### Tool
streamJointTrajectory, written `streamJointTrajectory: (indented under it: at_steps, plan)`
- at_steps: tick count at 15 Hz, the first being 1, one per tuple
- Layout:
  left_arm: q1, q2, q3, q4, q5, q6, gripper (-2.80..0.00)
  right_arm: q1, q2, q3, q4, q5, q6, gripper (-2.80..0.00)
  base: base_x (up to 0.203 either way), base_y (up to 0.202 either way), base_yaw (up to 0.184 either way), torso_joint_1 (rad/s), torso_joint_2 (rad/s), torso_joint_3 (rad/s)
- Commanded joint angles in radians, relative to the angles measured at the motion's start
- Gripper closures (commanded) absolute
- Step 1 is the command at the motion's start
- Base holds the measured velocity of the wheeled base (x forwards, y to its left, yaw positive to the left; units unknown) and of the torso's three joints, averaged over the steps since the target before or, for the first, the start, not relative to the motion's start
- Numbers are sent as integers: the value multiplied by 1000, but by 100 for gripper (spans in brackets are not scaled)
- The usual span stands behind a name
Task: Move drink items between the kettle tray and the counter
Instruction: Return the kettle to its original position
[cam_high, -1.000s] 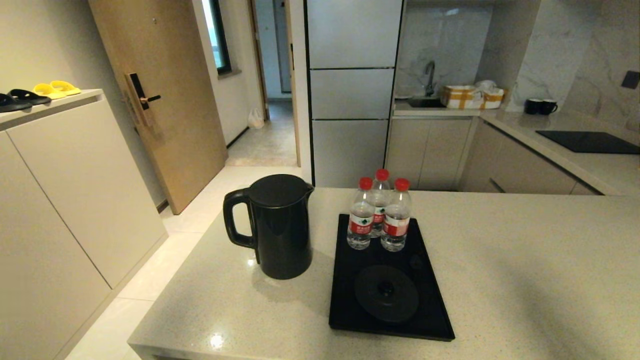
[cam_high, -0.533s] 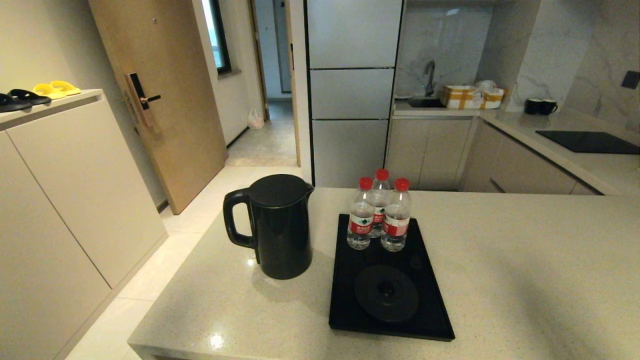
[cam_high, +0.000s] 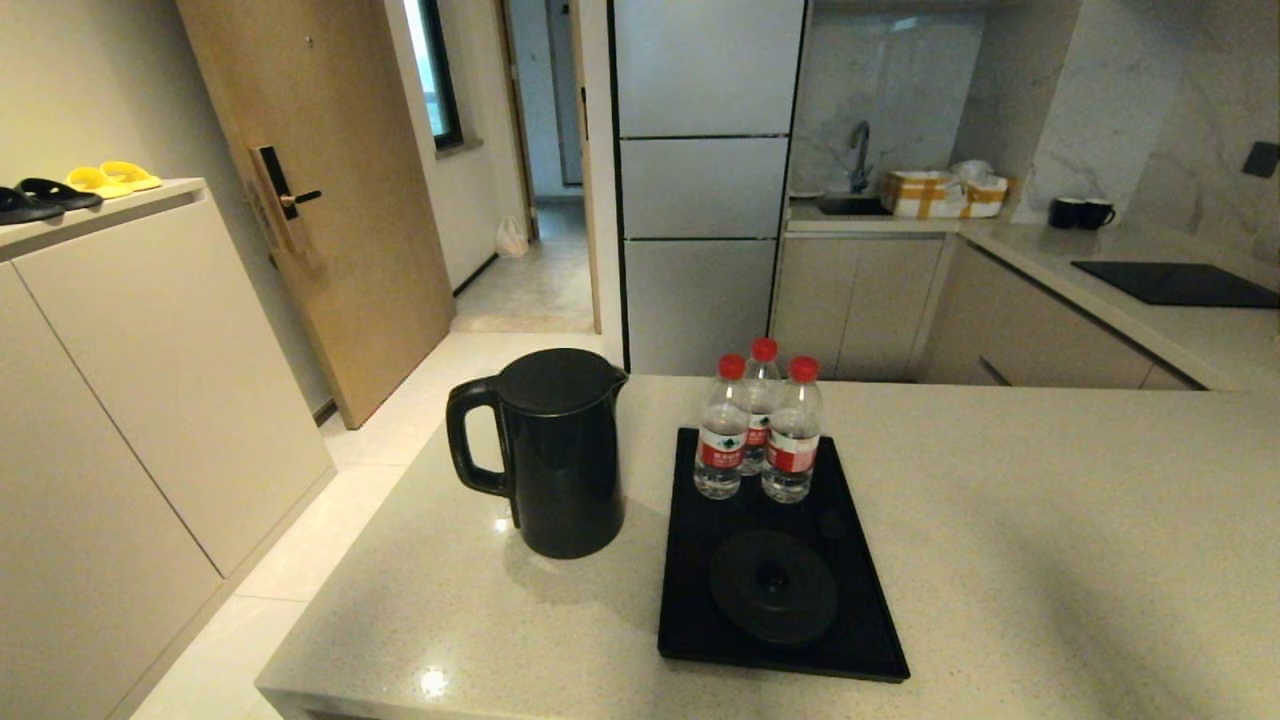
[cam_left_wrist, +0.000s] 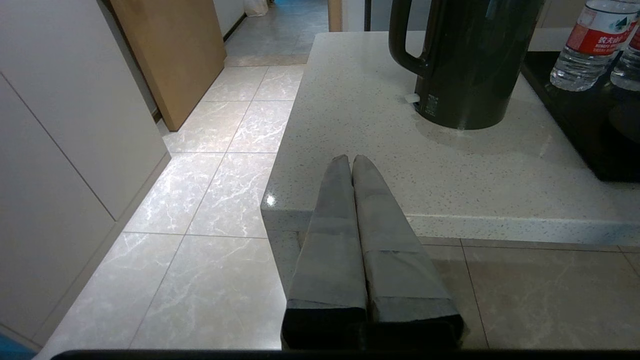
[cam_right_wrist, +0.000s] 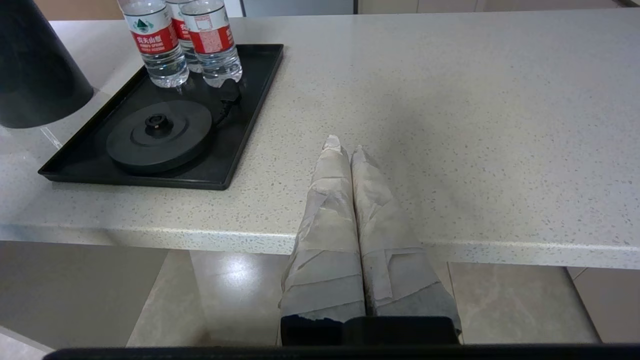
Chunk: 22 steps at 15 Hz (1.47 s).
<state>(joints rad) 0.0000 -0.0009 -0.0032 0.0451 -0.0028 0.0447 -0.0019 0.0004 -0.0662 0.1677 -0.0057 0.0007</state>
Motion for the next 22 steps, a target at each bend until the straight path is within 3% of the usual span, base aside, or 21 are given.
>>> streamJointTrajectory:
  at_steps: [1,2,4,8,10,12,13,16,20,22]
  plan:
    - [0,2,0,2,-3,25,0,0,0,0,1,0,-1,0,0,0,0,0,0,0]
    - [0,2,-1,4,-6,66,0,0,0,0,1,0,-1,0,0,0,0,0,0,0]
    - [0,1,-6,5,-6,71,0,0,0,0,1,0,-1,0,0,0,0,0,0,0]
    - [0,109,-238,90,-9,62,0,0,0,0,1,0,-1,0,0,0,0,0,0,0]
    - [0,237,-441,236,3,27,0,0,0,0,1,0,-1,0,0,0,0,0,0,0]
    - [0,386,-620,453,14,-6,0,0,0,0,1,0,-1,0,0,0,0,0,0,0]
    - [0,435,-659,530,13,-22,0,0,0,0,1,0,-1,0,0,0,0,0,0,0]
    - [-1,613,-704,614,-21,-61,0,0,0,0,1,0,-1,0,0,0,0,0,0,0]
    - [-1,627,-701,606,-33,-68,0,0,0,0,1,0,-1,0,0,0,0,0,0,0]
    - [-1,734,-633,359,-43,-66,0,0,0,0,1,0,-1,0,0,0,0,0,0,0]
